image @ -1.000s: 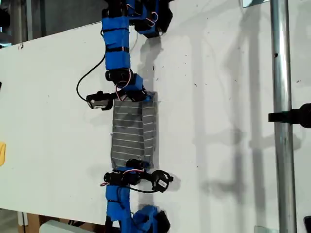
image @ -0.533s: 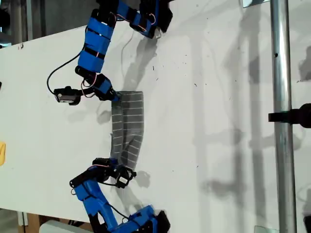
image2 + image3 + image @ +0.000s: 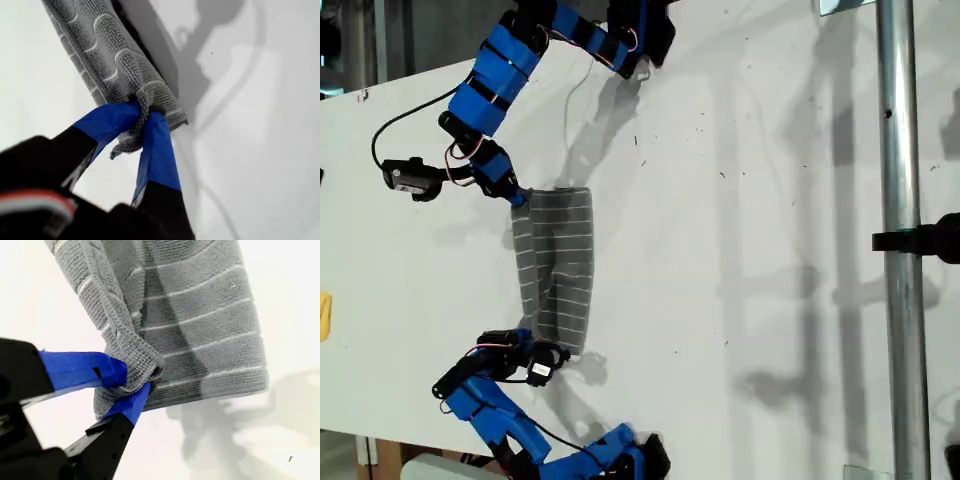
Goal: Grasp corners of a towel and fold twice.
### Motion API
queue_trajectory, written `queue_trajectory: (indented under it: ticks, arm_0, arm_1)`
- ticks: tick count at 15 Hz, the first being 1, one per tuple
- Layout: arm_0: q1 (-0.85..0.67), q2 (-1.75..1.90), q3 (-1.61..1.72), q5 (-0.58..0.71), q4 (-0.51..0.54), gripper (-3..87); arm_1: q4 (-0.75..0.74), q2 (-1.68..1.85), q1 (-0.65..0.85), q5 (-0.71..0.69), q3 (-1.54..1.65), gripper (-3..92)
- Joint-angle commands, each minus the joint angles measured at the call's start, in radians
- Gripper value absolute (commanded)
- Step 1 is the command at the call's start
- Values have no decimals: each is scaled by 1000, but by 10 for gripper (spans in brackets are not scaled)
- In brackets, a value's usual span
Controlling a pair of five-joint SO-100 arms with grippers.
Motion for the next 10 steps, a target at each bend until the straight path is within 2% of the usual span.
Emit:
queue_trajectory:
  ticks: [1,5,7,10]
  arm_0:
    - [38,49,61,-35,21,-29]
    - [106,-17,114,-103,11,-29]
    - [87,-26,51,-72,20,-29]
    - [106,-23,89,-92,25,-26]
  arm_1:
    - [20,80,-38,26,51,-2]
    - [-17,74,-104,87,193,-2]
    - [-11,64,-78,77,163,-2]
    - [11,84,-106,100,186,-2]
